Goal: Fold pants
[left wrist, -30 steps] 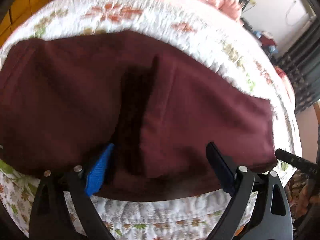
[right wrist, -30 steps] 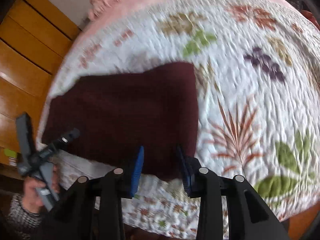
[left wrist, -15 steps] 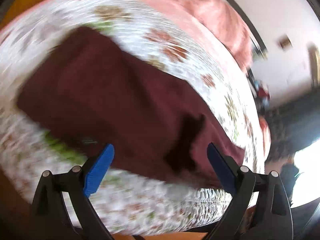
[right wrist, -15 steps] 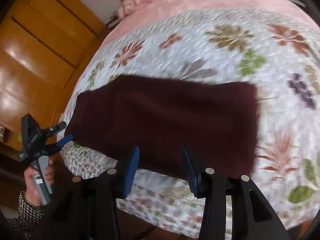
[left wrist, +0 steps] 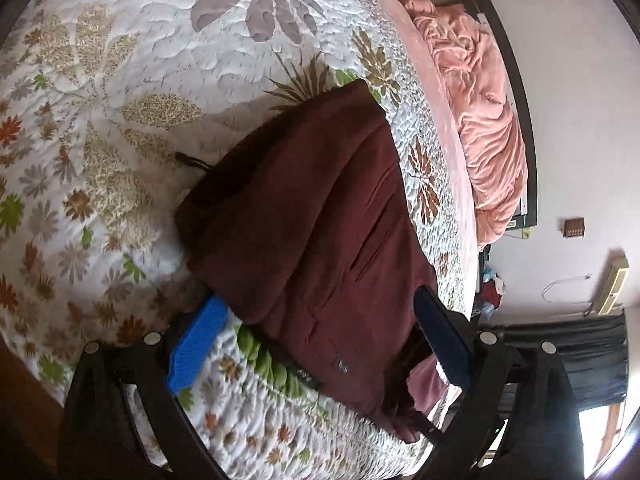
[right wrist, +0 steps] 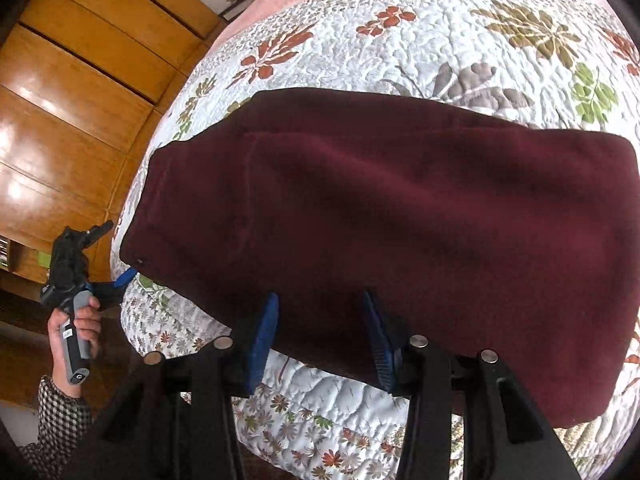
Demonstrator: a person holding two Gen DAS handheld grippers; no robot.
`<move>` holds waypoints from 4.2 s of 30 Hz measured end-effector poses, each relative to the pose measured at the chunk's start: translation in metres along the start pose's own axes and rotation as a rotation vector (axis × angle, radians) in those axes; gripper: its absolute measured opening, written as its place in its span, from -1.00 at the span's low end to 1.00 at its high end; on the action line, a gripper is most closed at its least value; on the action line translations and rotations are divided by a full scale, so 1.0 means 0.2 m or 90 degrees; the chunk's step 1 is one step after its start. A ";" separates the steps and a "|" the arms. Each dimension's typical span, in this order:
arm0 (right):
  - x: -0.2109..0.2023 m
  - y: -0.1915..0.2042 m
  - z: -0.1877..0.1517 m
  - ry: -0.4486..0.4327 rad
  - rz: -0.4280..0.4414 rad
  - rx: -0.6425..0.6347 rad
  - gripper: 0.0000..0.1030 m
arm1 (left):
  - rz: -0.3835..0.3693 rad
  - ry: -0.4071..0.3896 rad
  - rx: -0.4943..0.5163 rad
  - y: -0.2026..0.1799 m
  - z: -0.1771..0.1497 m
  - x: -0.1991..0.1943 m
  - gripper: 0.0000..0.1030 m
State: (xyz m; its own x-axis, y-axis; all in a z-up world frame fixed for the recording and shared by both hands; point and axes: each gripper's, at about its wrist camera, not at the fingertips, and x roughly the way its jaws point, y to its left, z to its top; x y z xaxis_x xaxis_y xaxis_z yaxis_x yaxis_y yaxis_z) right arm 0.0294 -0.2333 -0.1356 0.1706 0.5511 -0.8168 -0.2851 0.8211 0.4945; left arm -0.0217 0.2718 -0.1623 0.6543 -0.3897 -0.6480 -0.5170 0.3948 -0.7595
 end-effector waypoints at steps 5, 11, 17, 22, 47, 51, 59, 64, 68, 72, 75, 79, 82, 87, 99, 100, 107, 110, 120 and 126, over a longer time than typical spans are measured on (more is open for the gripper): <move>0.01 0.00 0.01 -0.002 -0.004 0.000 -0.11 | -0.036 -0.012 -0.019 0.00 0.03 0.02 0.80; 0.01 -0.01 0.00 -0.003 0.000 0.005 -0.09 | -0.017 0.009 0.013 -0.05 0.04 0.05 0.80; 0.01 -0.01 0.00 -0.001 0.000 0.002 -0.06 | -0.072 -0.026 0.098 -0.12 0.02 0.02 0.80; 0.02 0.00 0.00 -0.002 0.000 -0.005 0.01 | -0.022 0.002 0.056 -0.05 0.05 0.11 0.80; 0.02 -0.01 0.00 -0.012 0.027 -0.018 0.20 | -0.010 -0.035 -0.011 0.04 0.10 0.17 -0.43; 0.02 0.00 -0.01 -0.014 0.030 -0.019 0.20 | -0.048 -0.063 0.005 -0.03 0.07 0.11 -0.52; 0.02 -0.01 0.00 -0.015 0.030 -0.016 0.20 | -0.067 -0.079 0.059 -0.14 0.05 0.13 -0.41; 0.02 -0.01 0.00 -0.012 0.034 -0.013 0.20 | 0.017 -0.062 0.004 0.01 0.07 0.22 -0.11; 0.02 -0.01 0.00 -0.014 0.037 -0.011 0.20 | 0.001 -0.059 -0.006 0.03 0.06 0.19 -0.50; 0.00 -0.02 0.00 -0.016 0.050 0.004 0.20 | -0.023 -0.076 -0.007 -0.03 0.03 0.13 -0.56; -0.07 -0.04 0.00 -0.035 0.059 0.019 0.20 | -0.057 -0.096 0.037 -0.19 0.00 0.07 -0.58; -0.24 -0.08 -0.02 -0.077 0.064 0.028 0.20 | -0.087 -0.112 0.133 -0.46 -0.08 0.01 -0.58; -0.34 -0.15 -0.05 -0.103 0.072 0.055 0.20 | -0.103 -0.117 0.236 -0.70 -0.21 0.00 -0.58; -0.47 -0.27 -0.10 -0.137 0.042 0.071 0.22 | -0.133 -0.069 0.401 -1.04 -0.51 0.06 -0.57; -0.51 -0.46 -0.10 -0.154 0.047 0.123 0.24 | -0.011 0.117 0.634 -1.16 -1.16 0.58 -0.52; -0.50 -0.46 -0.10 -0.150 0.046 0.125 0.24 | 0.004 0.131 0.645 -1.14 -1.21 0.63 -0.50; -0.34 -0.53 -0.08 -0.107 0.030 0.151 0.29 | 0.005 0.181 0.684 -1.06 -1.36 0.73 0.08; -0.34 -0.53 -0.08 -0.107 0.033 0.149 0.32 | -0.043 0.217 0.642 -1.08 -1.31 0.64 0.54; -0.49 -0.46 -0.03 -0.144 0.086 0.166 0.85 | 0.091 0.097 0.582 -0.91 -0.99 0.45 0.80; -0.32 -0.38 0.01 -0.058 0.062 0.146 0.89 | 0.121 0.172 0.462 -0.68 -0.88 0.66 0.82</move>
State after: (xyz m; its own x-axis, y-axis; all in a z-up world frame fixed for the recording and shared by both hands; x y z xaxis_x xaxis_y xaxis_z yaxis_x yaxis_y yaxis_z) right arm 0.0423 -0.3297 -0.1208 0.2406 0.6317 -0.7370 -0.0841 0.7700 0.6325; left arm 0.0375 0.0205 -0.1543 0.3862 -0.4125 -0.8251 -0.0578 0.8819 -0.4679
